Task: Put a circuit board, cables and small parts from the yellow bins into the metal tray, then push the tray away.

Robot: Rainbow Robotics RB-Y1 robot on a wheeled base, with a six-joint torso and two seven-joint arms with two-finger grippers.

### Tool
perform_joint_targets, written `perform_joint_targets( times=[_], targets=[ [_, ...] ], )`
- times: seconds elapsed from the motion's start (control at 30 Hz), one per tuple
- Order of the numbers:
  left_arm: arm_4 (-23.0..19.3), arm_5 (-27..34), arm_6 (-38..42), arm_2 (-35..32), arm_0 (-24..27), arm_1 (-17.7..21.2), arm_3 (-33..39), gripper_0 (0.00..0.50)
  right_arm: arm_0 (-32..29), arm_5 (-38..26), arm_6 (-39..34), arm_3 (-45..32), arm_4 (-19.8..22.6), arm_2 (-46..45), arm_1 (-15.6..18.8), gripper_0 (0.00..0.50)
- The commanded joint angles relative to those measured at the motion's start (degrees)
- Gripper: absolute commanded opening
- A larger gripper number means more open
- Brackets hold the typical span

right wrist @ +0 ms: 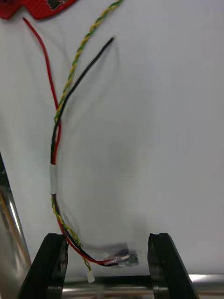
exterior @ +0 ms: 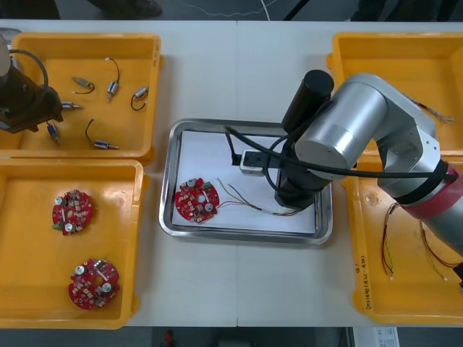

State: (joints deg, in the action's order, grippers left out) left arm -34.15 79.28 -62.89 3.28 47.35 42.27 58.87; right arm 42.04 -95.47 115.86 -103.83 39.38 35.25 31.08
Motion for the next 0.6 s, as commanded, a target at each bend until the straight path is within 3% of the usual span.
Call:
perform_joint_targets(
  times=[0.03, 0.3, 0.6],
  targets=[
    [-1.0, -1.2, -2.6, 1.6, 2.6, -1.4, -1.0, 0.5, -0.5, -3.8, -0.3, -3.7, -0.8, -5.2, -0.6, 0.5],
    [-1.2, -2.2, -3.6, 1.6, 2.6, -1.9, -3.1, 0.5, -0.5, -14.5, -0.7, -8.3, -2.6, -12.6, -0.6, 0.5],
    [-1.1, -5.1, -5.1, 1.6, 1.1, -1.9, -3.7, 0.5, -0.4, -14.5, -1.4, -12.5, -1.8, -22.4, -0.1, 0.5]
  ],
)
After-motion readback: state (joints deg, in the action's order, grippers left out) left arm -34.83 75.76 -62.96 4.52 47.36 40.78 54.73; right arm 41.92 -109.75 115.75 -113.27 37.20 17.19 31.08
